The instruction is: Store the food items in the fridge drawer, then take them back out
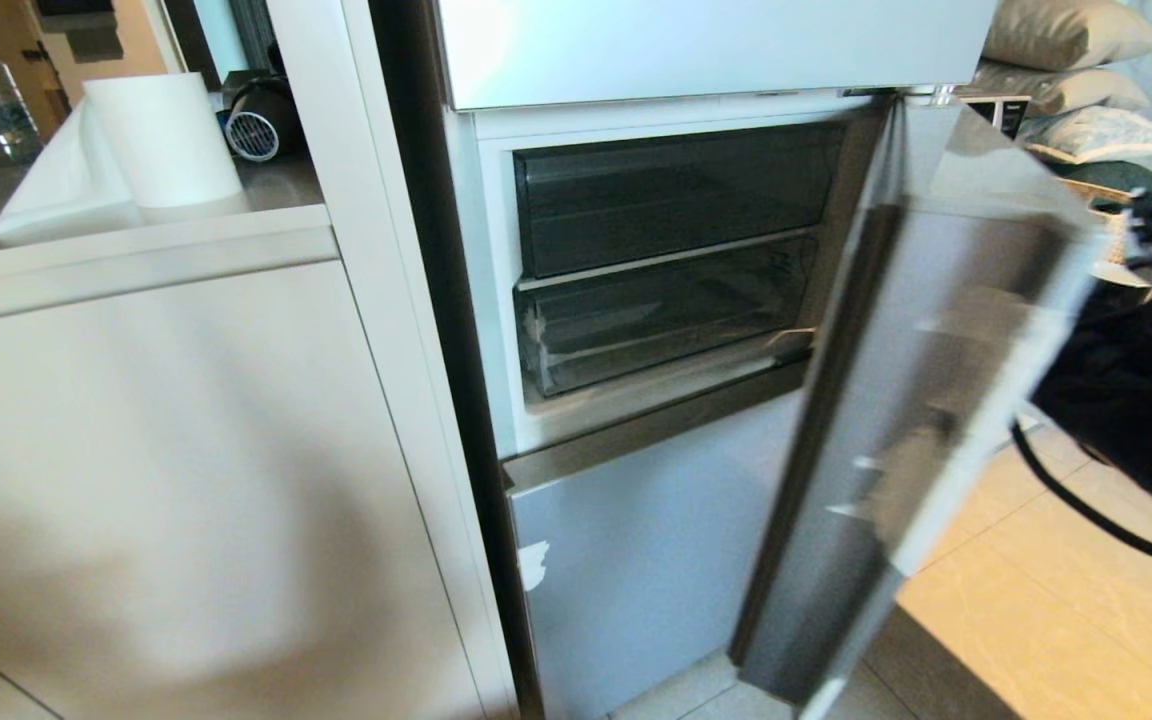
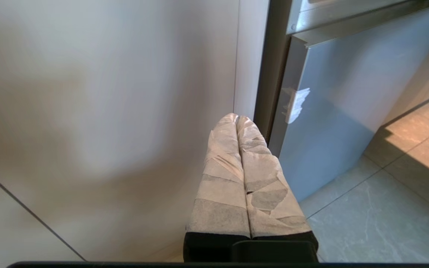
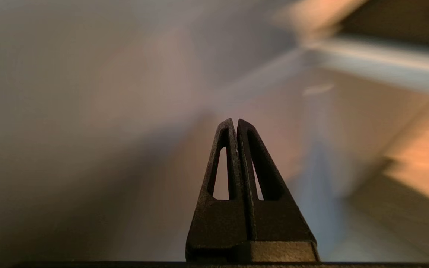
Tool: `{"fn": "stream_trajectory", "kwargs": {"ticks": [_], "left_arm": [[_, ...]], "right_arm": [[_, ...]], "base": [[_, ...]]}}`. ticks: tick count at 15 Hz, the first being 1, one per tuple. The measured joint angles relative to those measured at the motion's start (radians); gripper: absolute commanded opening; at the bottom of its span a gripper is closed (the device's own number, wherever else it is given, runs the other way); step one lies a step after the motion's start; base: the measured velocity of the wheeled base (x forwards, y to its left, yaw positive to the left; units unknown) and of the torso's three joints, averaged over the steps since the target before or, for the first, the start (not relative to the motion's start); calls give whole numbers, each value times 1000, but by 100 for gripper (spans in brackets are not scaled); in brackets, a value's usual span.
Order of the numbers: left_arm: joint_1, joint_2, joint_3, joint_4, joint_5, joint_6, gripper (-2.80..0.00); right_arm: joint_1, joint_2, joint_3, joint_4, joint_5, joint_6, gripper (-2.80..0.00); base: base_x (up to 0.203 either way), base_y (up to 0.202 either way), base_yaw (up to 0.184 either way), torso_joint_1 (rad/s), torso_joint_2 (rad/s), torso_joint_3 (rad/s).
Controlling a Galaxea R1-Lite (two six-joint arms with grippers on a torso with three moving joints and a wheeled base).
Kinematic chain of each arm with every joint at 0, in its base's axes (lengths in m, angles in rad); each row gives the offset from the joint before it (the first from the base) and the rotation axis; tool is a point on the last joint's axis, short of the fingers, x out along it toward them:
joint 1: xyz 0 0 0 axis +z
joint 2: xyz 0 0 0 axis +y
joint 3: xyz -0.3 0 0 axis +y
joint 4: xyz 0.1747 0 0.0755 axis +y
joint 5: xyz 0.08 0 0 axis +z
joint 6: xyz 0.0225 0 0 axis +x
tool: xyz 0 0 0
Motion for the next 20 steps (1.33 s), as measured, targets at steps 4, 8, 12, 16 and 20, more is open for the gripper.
{"fn": "stream_trajectory", "kwargs": {"ticks": [4,8,12,16,20], "left_arm": [[1,0,0,0,0,0,-280],[0,0,0,0,0,0,-280],[1,0,0,0,0,0,-280],[1,0,0,0,0,0,-280],[1,0,0,0,0,0,-280]], "right_arm": [[105,191,-117,-81,274,9,-280],[134,306,-183,-289,589,55,-280],[138,178,-24,-390,602,78,-280],[124,-161,188,-250,522,-53,-280],[-55,-626,398,183,430,-294,-280]], "base": [[0,0,0,0,0,0],[0,0,0,0,0,0],[0,0,0,0,0,0],[0,0,0,0,0,0],[0,0,0,0,0,0]]}}
